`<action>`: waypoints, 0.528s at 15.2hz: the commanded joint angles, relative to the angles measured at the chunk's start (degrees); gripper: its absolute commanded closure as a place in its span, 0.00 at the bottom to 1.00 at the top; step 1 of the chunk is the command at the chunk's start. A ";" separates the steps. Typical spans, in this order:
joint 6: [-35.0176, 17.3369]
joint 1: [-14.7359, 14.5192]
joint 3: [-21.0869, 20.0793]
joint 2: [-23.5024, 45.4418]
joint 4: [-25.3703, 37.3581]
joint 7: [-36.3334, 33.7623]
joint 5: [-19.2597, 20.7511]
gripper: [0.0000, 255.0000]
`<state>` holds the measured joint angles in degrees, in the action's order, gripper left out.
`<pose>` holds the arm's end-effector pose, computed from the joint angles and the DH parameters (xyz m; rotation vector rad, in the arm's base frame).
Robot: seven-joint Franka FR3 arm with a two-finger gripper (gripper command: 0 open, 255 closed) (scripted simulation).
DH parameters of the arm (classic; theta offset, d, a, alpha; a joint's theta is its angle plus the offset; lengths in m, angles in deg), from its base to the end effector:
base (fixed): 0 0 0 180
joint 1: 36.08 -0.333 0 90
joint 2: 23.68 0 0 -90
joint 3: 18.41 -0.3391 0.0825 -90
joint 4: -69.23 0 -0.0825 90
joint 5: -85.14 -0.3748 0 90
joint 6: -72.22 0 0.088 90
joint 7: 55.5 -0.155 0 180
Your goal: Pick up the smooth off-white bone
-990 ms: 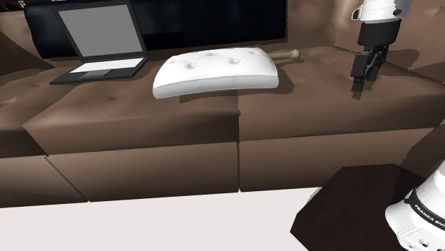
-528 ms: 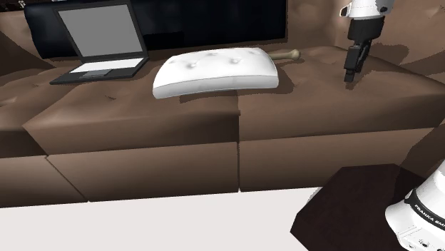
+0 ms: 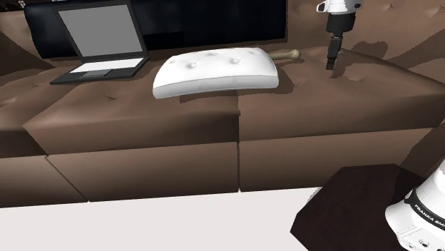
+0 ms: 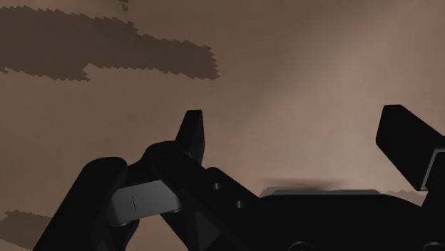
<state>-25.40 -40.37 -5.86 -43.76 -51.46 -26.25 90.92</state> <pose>0.4187 -0.0845 0.5283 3.0732 0.6195 -0.1004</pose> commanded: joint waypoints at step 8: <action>-2.56 -1.12 4.47 18.47 18.89 20.50 -4.15 0.00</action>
<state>-27.66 -41.52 -1.84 -28.17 -35.42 -8.40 87.66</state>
